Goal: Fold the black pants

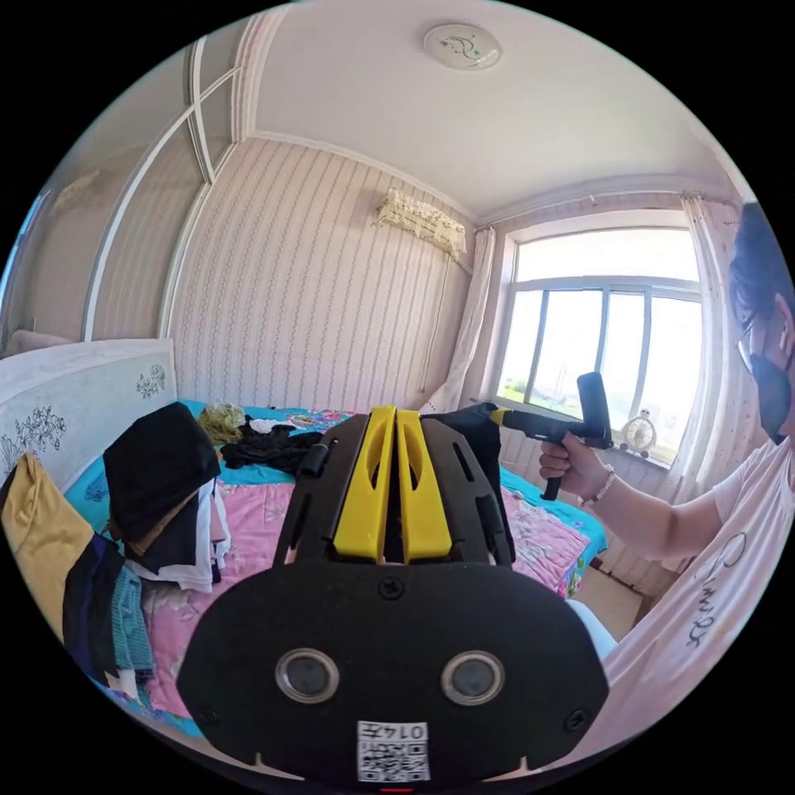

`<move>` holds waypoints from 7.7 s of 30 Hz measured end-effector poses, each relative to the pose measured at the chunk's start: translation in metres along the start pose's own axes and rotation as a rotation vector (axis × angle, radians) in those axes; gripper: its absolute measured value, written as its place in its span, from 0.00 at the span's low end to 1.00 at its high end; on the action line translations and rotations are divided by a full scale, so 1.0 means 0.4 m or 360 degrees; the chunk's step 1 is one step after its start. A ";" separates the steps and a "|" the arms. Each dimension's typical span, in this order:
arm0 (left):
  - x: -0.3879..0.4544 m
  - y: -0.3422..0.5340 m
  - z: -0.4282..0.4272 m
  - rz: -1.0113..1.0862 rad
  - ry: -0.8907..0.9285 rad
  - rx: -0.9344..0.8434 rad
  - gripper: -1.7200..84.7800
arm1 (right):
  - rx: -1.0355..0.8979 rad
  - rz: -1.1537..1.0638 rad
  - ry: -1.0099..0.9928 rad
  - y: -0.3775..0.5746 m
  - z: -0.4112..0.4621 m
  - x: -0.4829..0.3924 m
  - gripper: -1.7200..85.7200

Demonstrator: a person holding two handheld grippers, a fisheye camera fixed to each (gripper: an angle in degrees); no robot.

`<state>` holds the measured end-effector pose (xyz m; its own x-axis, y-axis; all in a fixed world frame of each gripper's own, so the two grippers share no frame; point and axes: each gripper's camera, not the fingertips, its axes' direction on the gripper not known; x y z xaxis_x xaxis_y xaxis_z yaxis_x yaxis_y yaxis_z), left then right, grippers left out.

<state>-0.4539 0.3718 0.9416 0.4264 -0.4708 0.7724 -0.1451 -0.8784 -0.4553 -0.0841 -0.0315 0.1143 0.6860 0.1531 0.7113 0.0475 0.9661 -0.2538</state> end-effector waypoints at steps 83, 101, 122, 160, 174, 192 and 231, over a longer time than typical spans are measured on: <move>0.084 0.758 0.560 -0.0118 -0.0065 -0.0646 0.01 | -0.0491 0.0662 0.0073 0.004 -0.650 0.678 0.03; 0.216 0.963 0.602 -0.0330 0.0034 -0.1118 0.02 | -0.0826 0.0899 -0.0115 0.232 -0.501 0.518 0.02; 0.771 1.137 0.913 0.0588 0.0372 -0.1628 0.17 | -0.0614 0.1449 0.0632 0.382 -0.868 0.736 0.16; 0.572 -0.037 0.367 0.0405 0.1388 0.0493 0.02 | 0.0761 -0.0168 -0.0059 -0.951 -1.312 0.134 0.05; -0.221 0.839 0.260 -0.0947 0.0269 -0.0996 0.02 | -0.0917 0.0972 -0.0499 -0.071 -0.129 0.366 0.05; -0.603 0.732 0.081 -0.0840 -0.0319 -0.0651 0.03 | -0.1121 0.0357 -0.0596 -0.389 0.387 0.138 0.07; 0.013 1.052 0.834 0.0138 0.0014 -0.1821 0.09 | -0.1169 0.1520 0.1067 0.461 -0.789 0.777 0.14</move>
<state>-0.2150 0.0271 0.6062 0.3699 -0.5300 0.7630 -0.9022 -0.4009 0.1589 0.3670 0.1287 0.0817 0.8740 0.3578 -0.3287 -0.4102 0.1810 -0.8938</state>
